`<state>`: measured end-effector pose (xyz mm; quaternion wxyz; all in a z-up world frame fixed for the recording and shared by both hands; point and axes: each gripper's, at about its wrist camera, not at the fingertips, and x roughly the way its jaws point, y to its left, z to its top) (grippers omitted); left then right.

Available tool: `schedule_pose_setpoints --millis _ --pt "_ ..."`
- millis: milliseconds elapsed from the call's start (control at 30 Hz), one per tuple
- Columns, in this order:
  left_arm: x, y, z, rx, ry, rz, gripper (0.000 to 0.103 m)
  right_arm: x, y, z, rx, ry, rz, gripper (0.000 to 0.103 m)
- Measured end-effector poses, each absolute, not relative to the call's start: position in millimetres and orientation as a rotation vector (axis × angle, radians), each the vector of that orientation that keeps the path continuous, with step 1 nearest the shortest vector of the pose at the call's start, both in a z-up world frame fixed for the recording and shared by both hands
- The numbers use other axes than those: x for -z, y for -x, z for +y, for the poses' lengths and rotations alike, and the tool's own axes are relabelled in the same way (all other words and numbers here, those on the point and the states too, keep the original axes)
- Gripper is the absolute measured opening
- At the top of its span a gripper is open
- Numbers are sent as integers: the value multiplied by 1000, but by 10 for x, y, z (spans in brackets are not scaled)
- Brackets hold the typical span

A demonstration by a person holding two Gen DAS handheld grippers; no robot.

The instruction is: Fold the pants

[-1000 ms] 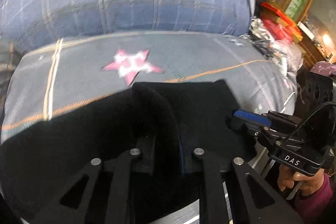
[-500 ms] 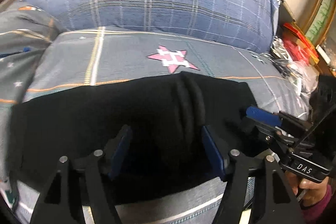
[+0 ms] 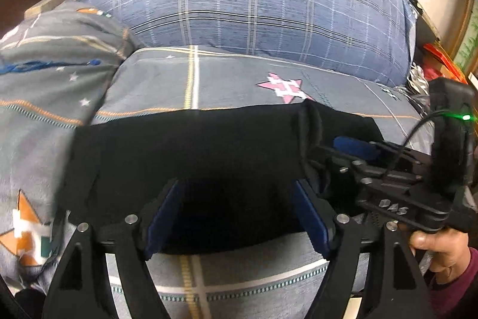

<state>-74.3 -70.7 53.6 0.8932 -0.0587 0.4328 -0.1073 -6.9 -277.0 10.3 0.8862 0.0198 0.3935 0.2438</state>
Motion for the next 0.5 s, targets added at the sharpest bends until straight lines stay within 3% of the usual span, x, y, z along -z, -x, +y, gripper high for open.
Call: schedule_pose_setpoints --millis 167,267,333,500 --pt "-548 817 -550 193 176 894 81 -273 161 -2728 -547 -47 782 56" --pt "-555 953 -346 180 263 866 95 -365 201 -2641 -595 -37 749 60" --pt "-534 1024 -214 177 326 858 96 -404 199 -2563 -639 -33 725 72" --pt "-383 1183 175 109 458 864 96 -363 98 -2268 -710 18 711 73"
